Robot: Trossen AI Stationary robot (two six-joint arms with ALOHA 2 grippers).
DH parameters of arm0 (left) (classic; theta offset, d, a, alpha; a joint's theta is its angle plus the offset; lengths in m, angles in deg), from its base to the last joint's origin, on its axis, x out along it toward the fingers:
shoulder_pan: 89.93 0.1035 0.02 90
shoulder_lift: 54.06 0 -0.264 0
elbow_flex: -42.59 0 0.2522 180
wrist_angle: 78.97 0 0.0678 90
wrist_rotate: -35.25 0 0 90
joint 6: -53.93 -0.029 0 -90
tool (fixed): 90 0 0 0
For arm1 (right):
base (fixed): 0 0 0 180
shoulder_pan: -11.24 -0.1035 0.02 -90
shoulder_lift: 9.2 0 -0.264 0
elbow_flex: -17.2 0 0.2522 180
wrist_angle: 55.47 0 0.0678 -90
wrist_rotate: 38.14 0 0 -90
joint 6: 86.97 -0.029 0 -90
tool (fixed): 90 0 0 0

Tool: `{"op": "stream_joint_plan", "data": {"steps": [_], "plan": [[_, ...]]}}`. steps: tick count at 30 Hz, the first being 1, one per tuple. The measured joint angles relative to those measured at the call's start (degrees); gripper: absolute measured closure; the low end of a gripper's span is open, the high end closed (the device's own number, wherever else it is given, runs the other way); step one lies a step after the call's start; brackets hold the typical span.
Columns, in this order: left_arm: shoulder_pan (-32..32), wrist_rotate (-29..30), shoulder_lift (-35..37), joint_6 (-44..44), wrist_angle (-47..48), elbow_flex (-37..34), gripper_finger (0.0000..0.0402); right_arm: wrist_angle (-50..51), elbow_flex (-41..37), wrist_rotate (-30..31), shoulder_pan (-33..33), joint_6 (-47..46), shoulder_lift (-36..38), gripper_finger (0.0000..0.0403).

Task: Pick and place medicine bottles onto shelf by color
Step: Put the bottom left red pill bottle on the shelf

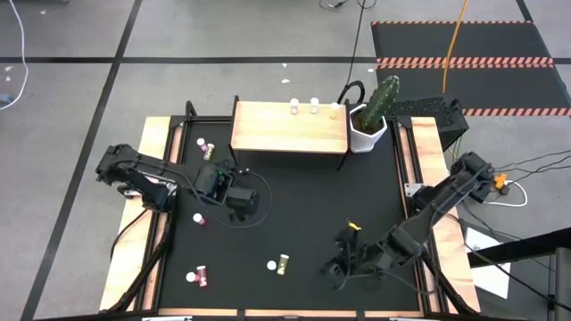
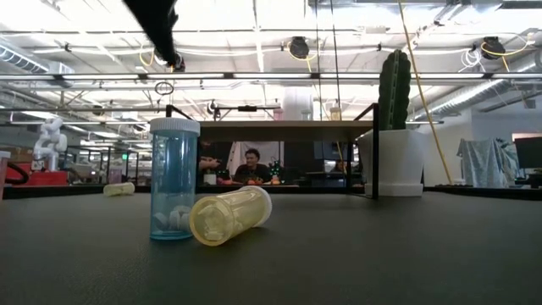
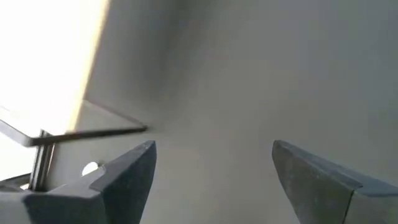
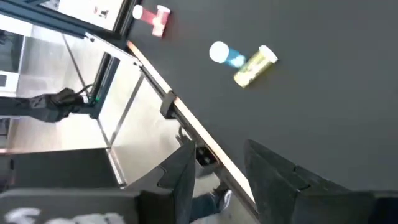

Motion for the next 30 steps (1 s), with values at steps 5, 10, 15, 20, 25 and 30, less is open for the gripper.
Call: {"op": "stream_joint_plan", "data": {"steps": [5, 10, 15, 20, 25, 30], "plan": [[0.0, -3.7, 6.9, 2.8, -4.2, -14.3, 0.0080, -10.3, 0.0, 0.2, 2.6, 6.0, -4.2, 0.0273], [-0.2, -7.8, 16.9, 13.4, -5.6, -26.1, 0.0080, -20.1, -0.1, 0.1, 6.7, 14.0, -7.6, 0.0273], [-2.1, -9.0, 26.0, 23.7, -4.5, -31.6, 0.0080, -25.8, -0.1, -1.2, 12.1, 27.5, -7.9, 0.0273], [-4.8, -9.6, 31.2, 29.5, -2.6, -32.1, 0.0080, -33.9, -0.1, -8.8, 17.9, 39.2, -7.9, 0.0273], [-7.7, -9.8, 32.8, 34.6, -3.0, -32.1, 0.0080, -38.8, 0.0, -12.2, 21.8, 46.5, -7.9, 0.0273], [-9.4, -10.1, 32.8, 37.0, -7.7, -32.1, 0.0080, -39.1, 6.4, -13.1, 23.6, 55.3, -10.3, 0.0273]]}}
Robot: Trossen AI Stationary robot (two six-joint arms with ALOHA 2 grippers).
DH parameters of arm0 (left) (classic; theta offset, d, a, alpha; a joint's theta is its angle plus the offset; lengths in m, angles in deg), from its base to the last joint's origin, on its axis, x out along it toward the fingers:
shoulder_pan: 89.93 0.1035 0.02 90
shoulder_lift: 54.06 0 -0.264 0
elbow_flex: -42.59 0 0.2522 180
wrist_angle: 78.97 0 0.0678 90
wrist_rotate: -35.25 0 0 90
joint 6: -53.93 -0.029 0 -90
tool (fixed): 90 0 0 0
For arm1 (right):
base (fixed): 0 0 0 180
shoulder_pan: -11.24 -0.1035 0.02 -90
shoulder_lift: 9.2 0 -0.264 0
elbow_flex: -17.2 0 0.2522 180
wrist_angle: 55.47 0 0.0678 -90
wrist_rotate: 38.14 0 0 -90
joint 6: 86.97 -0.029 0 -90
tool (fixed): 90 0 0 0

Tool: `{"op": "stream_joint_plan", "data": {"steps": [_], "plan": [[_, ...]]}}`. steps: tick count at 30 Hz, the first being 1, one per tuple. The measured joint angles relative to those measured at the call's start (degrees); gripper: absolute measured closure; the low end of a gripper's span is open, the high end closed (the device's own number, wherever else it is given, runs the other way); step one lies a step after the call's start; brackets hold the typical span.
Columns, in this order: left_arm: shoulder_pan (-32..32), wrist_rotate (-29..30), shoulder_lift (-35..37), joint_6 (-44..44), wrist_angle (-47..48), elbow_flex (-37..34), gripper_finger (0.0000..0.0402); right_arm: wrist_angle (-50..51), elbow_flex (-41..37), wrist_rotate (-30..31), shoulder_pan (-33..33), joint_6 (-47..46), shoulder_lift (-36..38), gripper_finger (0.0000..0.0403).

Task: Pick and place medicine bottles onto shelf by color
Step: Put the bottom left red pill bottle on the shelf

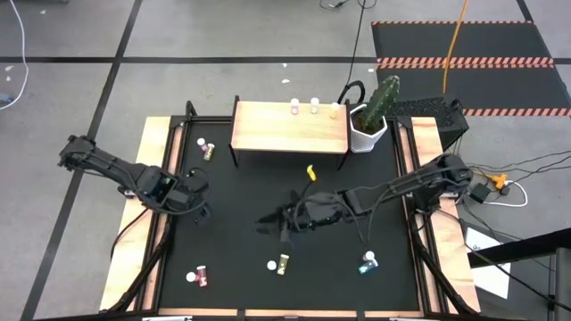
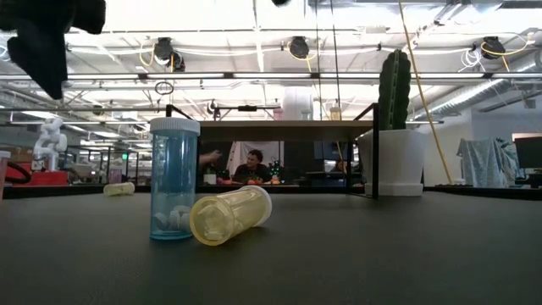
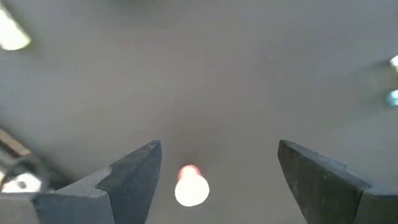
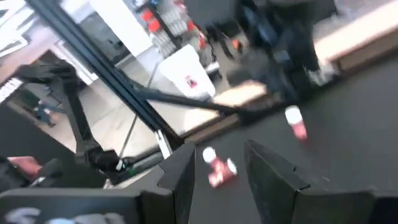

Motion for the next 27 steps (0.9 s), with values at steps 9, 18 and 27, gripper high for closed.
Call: {"op": "stream_joint_plan", "data": {"steps": [9, 18, 27], "plan": [[-0.1, -2.8, 0.0, 7.5, -3.1, 0.6, 0.0080, 4.5, 17.8, -2.3, -0.1, 18.0, -10.1, 0.0273], [-8.3, -9.8, 0.0, 8.6, 1.4, 1.3, 0.0080, 1.3, 21.1, -3.7, -0.4, 30.2, -15.4, 0.0266], [-15.4, -12.9, -0.1, 16.3, 1.3, 1.3, 0.0080, -11.0, 21.2, -3.6, 0.4, 29.3, -26.4, 0.0207]]}}
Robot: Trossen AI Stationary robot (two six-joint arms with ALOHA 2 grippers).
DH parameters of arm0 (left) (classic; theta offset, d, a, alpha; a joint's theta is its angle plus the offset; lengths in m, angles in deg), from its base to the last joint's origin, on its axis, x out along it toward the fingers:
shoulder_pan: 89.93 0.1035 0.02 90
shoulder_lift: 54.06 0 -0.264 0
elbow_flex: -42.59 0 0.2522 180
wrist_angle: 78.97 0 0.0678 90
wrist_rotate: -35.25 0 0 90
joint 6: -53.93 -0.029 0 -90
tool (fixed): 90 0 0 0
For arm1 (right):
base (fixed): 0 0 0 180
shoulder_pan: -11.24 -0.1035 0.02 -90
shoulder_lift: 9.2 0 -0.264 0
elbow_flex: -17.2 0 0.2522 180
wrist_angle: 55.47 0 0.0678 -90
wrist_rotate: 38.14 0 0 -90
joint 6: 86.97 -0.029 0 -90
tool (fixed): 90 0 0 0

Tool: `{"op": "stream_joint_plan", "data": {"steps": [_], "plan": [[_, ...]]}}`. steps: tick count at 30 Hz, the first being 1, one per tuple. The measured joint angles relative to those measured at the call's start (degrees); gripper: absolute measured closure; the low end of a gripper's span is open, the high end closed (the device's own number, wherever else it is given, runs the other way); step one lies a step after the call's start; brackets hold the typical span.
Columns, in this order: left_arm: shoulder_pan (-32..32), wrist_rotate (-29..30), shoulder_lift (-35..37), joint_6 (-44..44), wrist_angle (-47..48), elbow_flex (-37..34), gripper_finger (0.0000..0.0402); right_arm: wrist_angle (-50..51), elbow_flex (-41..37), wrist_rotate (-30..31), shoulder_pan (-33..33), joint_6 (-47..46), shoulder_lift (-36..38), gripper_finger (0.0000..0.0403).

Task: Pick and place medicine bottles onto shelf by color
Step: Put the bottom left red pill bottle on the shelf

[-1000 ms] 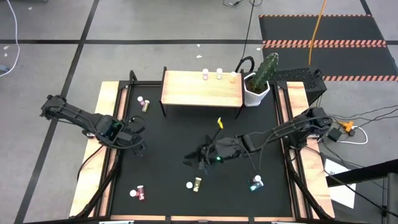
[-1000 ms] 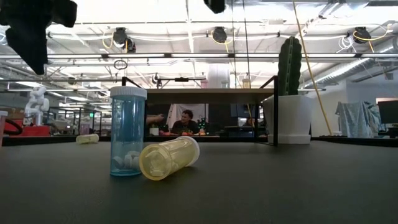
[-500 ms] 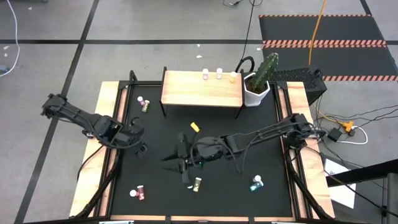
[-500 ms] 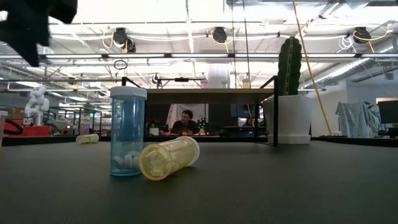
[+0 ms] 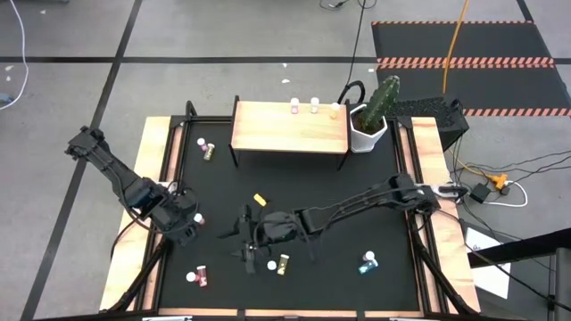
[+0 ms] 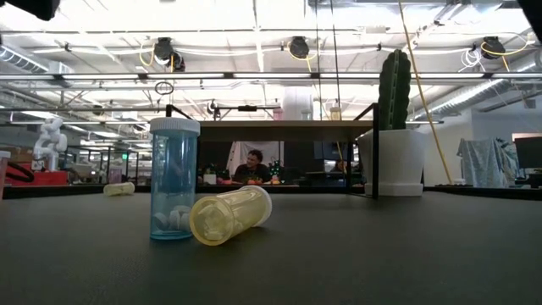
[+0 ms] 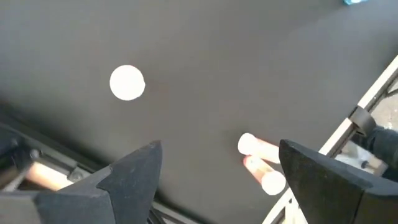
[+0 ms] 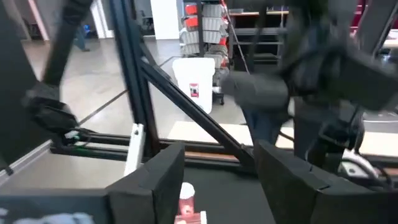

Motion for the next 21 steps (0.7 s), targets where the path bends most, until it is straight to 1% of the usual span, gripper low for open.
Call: {"op": "stream_joint_plan", "data": {"steps": [4, 8, 11, 13, 18, 21], "plan": [[-0.9, 0.2, -0.2, 2.3, 2.0, 0.0, 0.0080, -5.1, 0.0, 0.1, 0.9, 2.1, -5.1, 0.0183], [-2.8, 0.9, -1.5, -3.2, 1.6, 0.0, 0.0080, -9.1, 0.0, 0.2, 1.8, 9.6, -8.8, 0.0168], [-4.7, 1.3, -3.4, -7.3, 1.1, 0.0, 0.0080, -9.4, -0.1, 0.3, 2.3, 14.2, -10.3, 0.0161], [-5.5, 1.3, -4.8, -8.1, 1.2, 0.0, 0.0080, -8.6, -0.1, 0.7, 2.6, 14.3, -10.5, 0.0159], [-6.7, 2.2, -8.7, -8.6, 1.1, 0.0, 0.0080, -7.2, -0.1, 7.9, 2.6, 9.0, -10.4, 0.0161], [-6.8, 2.2, -11.1, -8.5, 1.1, 0.0, 0.0080, -7.9, -0.1, 6.6, 2.6, 8.6, -10.5, 0.0162]]}}
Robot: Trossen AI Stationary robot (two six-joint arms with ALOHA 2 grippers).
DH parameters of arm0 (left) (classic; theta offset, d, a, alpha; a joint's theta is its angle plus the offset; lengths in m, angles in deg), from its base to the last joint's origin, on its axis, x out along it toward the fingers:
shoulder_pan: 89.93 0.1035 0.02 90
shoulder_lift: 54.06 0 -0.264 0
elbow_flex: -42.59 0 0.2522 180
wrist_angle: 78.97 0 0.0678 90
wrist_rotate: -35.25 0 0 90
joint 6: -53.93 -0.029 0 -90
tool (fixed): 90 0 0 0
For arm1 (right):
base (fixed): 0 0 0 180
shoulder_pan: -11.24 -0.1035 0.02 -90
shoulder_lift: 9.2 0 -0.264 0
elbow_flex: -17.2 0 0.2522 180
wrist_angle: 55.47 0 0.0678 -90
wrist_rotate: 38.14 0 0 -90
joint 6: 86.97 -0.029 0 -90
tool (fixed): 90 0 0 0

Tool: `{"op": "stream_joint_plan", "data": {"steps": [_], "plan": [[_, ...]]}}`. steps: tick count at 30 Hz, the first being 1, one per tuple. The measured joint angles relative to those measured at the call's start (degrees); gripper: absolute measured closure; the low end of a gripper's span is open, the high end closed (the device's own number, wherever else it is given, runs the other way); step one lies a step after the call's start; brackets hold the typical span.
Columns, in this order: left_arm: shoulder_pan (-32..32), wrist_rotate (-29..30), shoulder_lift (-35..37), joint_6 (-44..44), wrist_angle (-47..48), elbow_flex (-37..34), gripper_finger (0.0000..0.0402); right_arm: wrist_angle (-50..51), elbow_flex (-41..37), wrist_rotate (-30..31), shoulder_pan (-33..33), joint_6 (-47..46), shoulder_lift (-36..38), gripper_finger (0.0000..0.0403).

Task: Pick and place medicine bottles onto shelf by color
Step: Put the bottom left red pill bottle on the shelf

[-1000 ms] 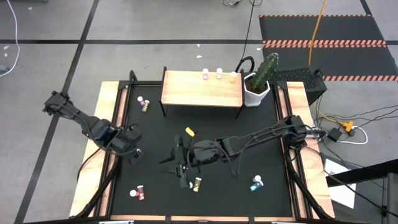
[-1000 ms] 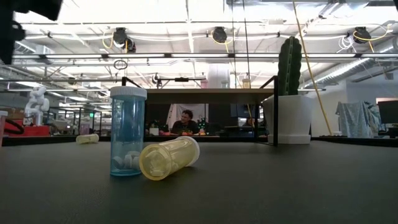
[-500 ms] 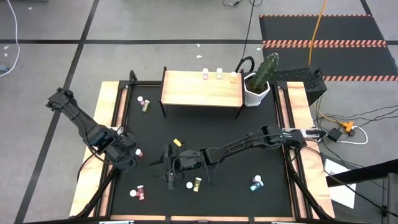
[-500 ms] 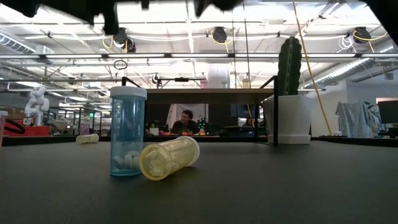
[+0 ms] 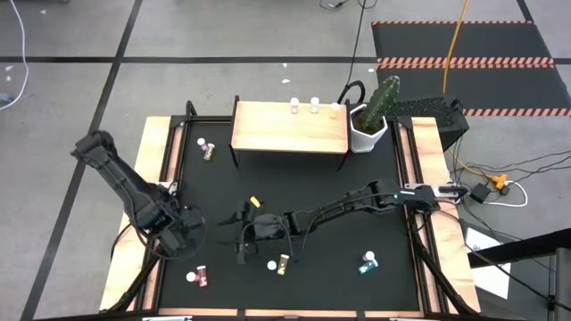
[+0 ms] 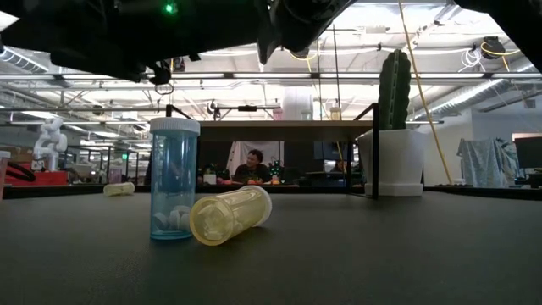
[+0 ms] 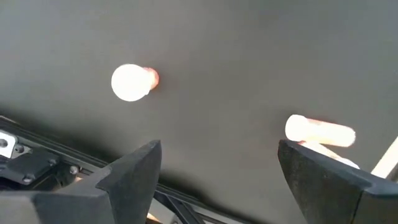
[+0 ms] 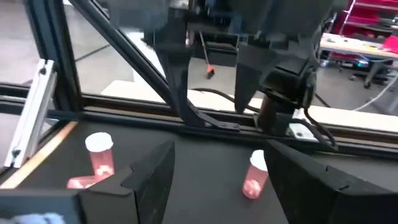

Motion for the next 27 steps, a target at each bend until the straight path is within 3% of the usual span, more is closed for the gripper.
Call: {"op": "stream_joint_plan", "data": {"steps": [6, 17, 22, 27], "plan": [[0.0, -2.7, -2.7, 5.5, -2.0, 0.0, 0.0080, 4.8, 0.0, -5.2, 0.0, 0.0, 0.1, 0.0162], [1.1, -3.3, -2.6, 10.5, -9.8, 0.0, 0.0080, 10.6, -0.1, -3.9, -0.3, -5.9, 5.9, 0.0180], [4.7, -10.5, -2.1, 15.1, -10.4, 0.0, 0.0080, 10.0, 0.0, -7.7, 0.5, -8.1, 7.8, 0.0211], [6.3, -12.0, -2.1, 18.2, -10.4, 0.0, 0.0080, 18.0, 0.0, -2.5, 1.1, -15.1, 8.0, 0.0255]]}}
